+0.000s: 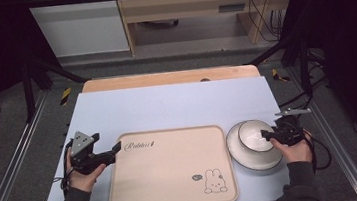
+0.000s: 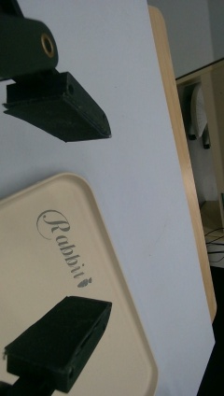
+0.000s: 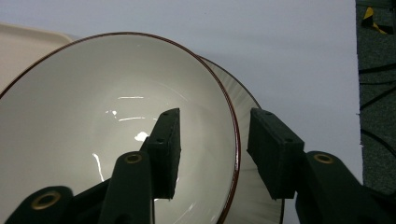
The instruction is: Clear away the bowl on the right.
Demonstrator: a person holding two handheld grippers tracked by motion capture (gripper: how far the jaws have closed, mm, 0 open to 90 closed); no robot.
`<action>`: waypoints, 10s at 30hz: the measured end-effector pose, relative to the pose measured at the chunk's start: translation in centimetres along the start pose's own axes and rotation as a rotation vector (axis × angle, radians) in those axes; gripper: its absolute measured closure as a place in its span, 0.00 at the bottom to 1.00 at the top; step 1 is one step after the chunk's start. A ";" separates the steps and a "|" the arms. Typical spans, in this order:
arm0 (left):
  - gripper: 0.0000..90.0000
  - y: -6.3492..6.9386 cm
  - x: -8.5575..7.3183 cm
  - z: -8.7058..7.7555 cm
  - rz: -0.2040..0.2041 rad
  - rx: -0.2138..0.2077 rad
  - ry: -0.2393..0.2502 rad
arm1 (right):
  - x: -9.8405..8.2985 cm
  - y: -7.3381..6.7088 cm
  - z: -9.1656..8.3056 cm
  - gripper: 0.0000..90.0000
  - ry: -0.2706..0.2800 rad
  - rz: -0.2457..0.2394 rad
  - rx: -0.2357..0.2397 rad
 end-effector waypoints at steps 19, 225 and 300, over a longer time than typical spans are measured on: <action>0.15 0.0 0.0 0.0 0.001 0.000 -0.002 | -0.4 0.4 0.5 0.79 -0.073 0.046 0.028; 0.15 0.2 0.1 -0.1 0.005 -0.006 0.005 | 8.6 -17.1 -1.9 0.91 0.077 -0.169 0.283; 0.15 0.2 0.0 -0.1 0.003 -0.008 0.004 | 7.6 -23.0 8.5 0.92 -0.084 -0.156 0.324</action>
Point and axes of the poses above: each handheld gripper's, and its own axes: z roughly forward along the jaws, x roughly out of its top, y roughly to its right, the point moved 4 cm from there along z, roughly forward along the jaws, and after that the axes turned 6 degrees about -y, right-handed, at the moved point
